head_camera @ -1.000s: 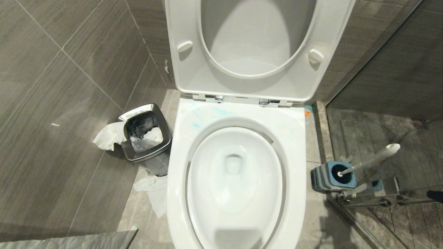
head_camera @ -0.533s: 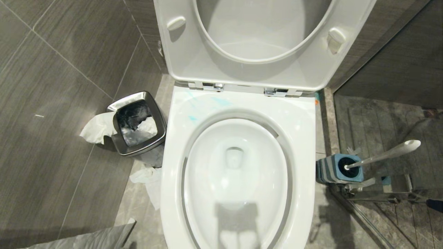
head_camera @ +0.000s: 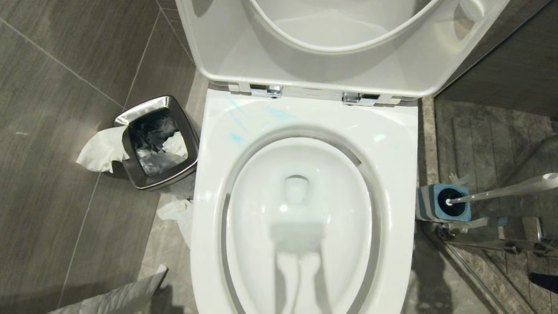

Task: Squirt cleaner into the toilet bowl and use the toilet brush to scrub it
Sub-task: Pour in the cleaning agent

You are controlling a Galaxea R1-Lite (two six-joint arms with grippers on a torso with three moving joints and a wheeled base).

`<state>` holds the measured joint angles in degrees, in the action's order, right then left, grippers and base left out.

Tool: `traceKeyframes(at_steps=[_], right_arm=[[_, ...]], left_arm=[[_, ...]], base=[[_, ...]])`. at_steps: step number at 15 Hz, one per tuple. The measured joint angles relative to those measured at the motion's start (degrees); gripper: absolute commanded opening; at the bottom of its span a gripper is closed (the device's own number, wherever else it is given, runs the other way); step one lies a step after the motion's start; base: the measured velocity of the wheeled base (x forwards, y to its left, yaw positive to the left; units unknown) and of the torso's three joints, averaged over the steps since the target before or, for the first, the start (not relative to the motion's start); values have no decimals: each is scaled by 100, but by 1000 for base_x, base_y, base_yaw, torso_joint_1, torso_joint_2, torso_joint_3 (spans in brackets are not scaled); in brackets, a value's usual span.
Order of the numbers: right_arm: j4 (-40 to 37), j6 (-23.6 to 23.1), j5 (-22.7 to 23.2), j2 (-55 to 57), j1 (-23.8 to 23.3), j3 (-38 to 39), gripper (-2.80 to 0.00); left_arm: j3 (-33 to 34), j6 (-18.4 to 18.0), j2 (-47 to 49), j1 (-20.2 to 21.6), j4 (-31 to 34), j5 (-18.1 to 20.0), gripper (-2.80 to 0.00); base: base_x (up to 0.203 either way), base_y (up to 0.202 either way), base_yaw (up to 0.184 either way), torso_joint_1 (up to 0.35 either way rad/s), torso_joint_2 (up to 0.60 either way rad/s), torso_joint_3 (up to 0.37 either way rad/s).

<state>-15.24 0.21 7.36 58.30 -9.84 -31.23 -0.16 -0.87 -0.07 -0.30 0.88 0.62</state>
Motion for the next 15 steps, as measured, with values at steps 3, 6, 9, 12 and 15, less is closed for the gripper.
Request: traceKeyframes(at_steps=[3, 6, 9, 12, 15], right_arm=[[279, -7, 69, 5, 0, 155, -280], [721, -29, 159, 118, 0, 424, -280], [1566, -152, 462, 525, 0, 764, -280], [3169, -174, 509, 1402, 0, 1127, -280], [5427, -189, 512, 2715, -3, 1424, -280]], left_arm=[[-2, 1, 0, 0, -3, 0, -280], [0, 29, 0, 0, -11, 0, -280], [5, 27, 0, 0, -13, 0, -280], [4, 26, 0, 0, -12, -2, -280], [5, 25, 0, 0, -11, -2, -280]], base=[[0, 0, 0, 2, 3, -195], [0, 0, 0, 3, 5, -88], [0, 0, 0, 0, 0, 0], [0, 0, 0, 0, 0, 0], [0, 0, 0, 0, 0, 0]])
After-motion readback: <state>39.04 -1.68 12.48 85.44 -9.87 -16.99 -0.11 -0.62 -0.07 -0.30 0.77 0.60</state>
